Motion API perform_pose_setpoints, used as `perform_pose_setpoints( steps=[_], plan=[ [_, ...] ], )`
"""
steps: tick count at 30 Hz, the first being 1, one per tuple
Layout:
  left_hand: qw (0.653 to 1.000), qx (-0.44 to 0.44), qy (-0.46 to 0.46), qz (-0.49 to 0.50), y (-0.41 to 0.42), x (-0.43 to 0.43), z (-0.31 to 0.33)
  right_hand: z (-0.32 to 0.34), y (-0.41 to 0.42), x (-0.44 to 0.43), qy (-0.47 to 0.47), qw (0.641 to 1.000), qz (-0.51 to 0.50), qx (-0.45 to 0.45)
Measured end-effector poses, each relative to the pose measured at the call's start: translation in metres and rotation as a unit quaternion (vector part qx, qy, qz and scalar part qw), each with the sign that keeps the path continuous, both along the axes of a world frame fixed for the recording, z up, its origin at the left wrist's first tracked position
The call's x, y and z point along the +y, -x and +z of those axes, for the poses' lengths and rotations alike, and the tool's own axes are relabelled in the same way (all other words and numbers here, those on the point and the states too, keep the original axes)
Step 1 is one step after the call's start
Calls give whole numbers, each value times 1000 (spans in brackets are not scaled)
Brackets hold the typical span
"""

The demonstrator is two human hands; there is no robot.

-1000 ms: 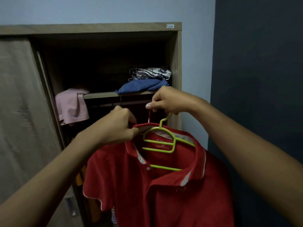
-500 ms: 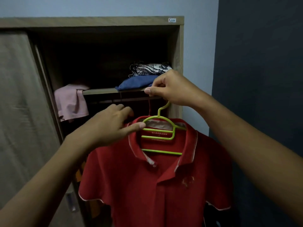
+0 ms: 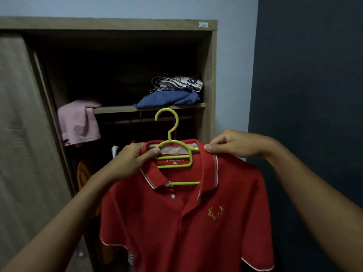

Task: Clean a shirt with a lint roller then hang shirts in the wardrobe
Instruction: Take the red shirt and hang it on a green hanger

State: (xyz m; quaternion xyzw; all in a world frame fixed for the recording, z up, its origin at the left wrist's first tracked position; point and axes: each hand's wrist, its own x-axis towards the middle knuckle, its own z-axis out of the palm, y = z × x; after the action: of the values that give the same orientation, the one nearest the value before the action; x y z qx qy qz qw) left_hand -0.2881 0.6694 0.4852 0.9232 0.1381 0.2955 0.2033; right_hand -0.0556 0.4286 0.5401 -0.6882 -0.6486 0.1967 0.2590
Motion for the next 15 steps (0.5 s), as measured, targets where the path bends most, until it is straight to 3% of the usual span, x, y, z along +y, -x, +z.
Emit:
perform_pose_setpoints(
  steps=[4,10,15],
  plan=[
    [1000,-1,10,5,-14,9,-18,4,0,2,35,999,4,23],
    [989,-94,4,116,-16,47,-36,-7,-3,24,87,993,-64,55],
    [977,-123,4,172,-24,89,-49,-25,-6,63,137,983,-118,39]
  ],
)
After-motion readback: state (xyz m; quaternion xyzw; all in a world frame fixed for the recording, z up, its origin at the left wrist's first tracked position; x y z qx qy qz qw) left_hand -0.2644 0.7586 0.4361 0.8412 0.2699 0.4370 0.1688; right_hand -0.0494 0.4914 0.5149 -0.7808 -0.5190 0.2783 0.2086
